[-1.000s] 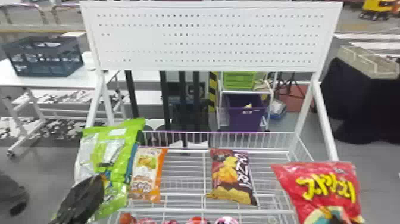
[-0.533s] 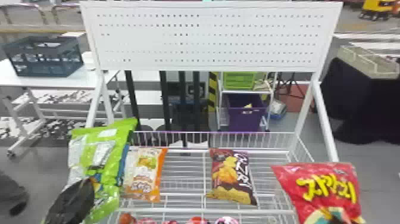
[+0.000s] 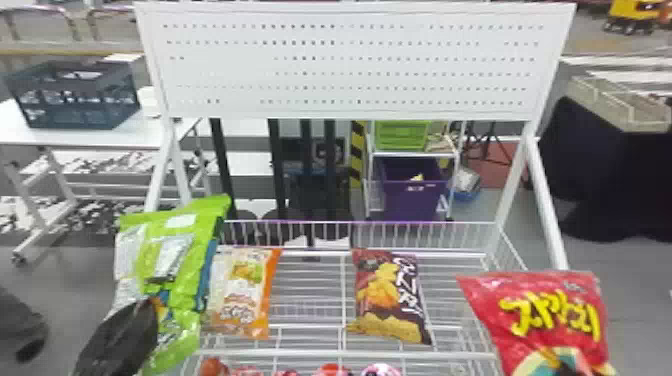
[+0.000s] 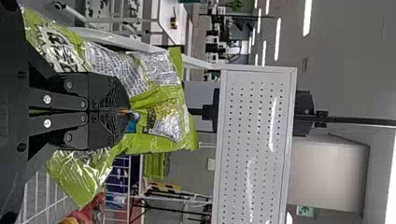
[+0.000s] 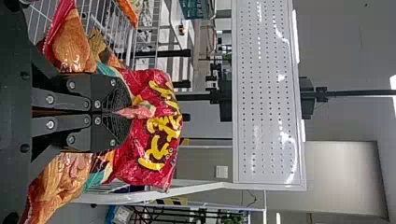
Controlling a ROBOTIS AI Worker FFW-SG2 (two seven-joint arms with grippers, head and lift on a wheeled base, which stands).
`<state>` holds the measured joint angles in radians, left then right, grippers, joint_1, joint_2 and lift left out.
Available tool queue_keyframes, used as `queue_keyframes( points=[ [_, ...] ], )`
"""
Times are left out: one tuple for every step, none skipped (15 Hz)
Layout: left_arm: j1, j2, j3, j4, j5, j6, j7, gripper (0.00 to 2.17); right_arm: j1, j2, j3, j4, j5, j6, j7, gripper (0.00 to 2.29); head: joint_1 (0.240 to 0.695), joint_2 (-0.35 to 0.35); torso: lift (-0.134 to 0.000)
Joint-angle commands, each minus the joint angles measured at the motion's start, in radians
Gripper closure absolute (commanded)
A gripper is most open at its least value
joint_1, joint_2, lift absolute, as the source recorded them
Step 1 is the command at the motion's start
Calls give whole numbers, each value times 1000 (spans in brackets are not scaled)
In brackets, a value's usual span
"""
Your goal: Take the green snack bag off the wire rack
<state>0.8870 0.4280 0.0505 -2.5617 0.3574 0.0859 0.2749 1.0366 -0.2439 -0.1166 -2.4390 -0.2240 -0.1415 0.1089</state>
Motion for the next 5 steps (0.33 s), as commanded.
queue_keyframes(
  points=[
    [3,-3,0,0,0,-4,-5,1784,2,0,0,-3,0,0,0,2175,499,0,0],
    [3,-3,0,0,0,-7,-5,1787,2,1,0,-3,0,0,0,2175,499,0,0],
    [4,-3,0,0,0,-7,-6,1787,3,1,-2,-5,0,0,0,2175,499,0,0],
    [6,-3,0,-2,0,-7,-8,1787,5,1,-2,-6,0,0,2,2175,499,0,0],
    [10,-5,2,-3,0,-10,-11,1787,6,1,-2,-8,0,0,0,2175,499,0,0]
  ],
)
